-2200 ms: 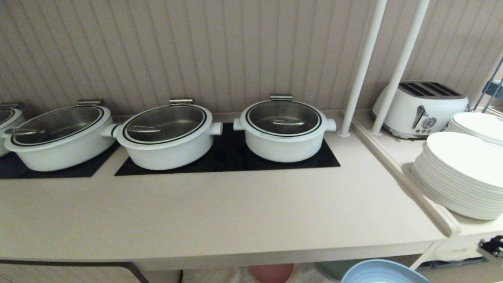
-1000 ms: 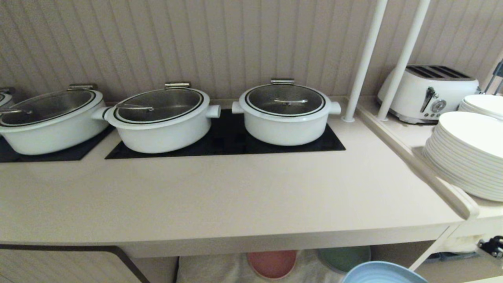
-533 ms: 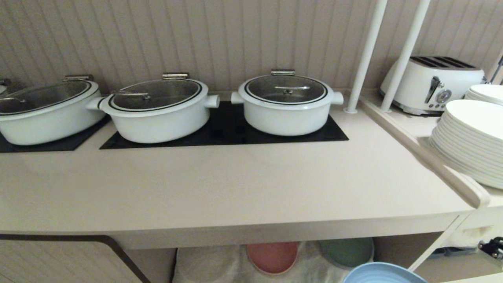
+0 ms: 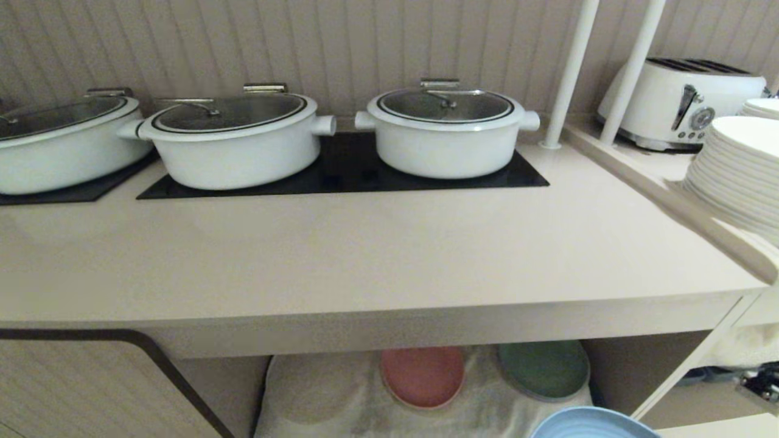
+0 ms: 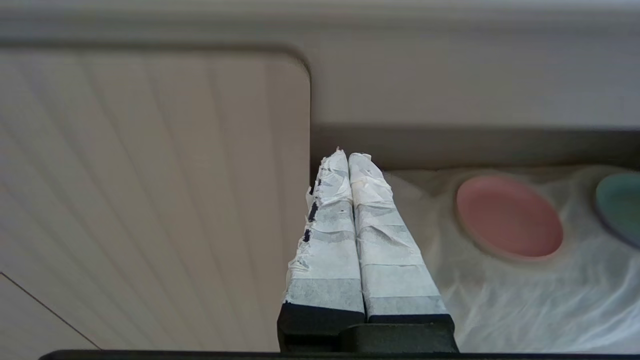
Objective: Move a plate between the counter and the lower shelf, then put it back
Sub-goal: Put the plate in the cupboard
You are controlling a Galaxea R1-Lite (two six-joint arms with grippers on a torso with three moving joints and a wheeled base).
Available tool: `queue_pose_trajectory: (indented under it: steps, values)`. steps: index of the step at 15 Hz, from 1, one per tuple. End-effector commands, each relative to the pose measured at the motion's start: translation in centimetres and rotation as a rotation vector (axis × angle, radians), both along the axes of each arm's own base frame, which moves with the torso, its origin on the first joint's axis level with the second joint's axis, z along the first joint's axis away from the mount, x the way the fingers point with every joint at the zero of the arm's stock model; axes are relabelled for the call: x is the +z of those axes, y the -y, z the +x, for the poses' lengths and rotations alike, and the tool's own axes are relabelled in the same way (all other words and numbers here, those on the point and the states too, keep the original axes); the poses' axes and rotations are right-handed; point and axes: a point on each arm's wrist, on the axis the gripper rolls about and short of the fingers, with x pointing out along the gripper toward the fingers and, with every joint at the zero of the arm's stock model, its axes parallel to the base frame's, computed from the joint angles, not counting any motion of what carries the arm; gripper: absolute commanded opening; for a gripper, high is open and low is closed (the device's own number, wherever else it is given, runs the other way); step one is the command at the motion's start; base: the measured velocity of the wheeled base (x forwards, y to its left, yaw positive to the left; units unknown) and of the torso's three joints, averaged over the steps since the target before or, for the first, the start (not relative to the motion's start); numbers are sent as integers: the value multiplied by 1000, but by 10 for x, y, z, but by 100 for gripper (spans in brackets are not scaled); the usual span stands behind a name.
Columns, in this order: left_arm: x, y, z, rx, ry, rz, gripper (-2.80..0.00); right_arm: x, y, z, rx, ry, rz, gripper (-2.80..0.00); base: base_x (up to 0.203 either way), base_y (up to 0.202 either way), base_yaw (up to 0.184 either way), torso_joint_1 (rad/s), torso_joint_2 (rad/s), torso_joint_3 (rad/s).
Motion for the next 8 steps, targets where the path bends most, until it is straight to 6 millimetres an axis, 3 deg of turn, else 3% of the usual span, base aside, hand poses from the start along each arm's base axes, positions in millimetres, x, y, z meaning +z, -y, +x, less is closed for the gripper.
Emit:
queue_pose_trajectory:
  steps: [1,8]
  values:
    - [0,0,0,1,1,-1,-280,0,0,0,0,-2,2,-280,0,0,0,-234,524,290]
    - [0,0,0,1,1,-1,-280,0,0,-1,0,-2,2,-280,0,0,0,-220,512,290]
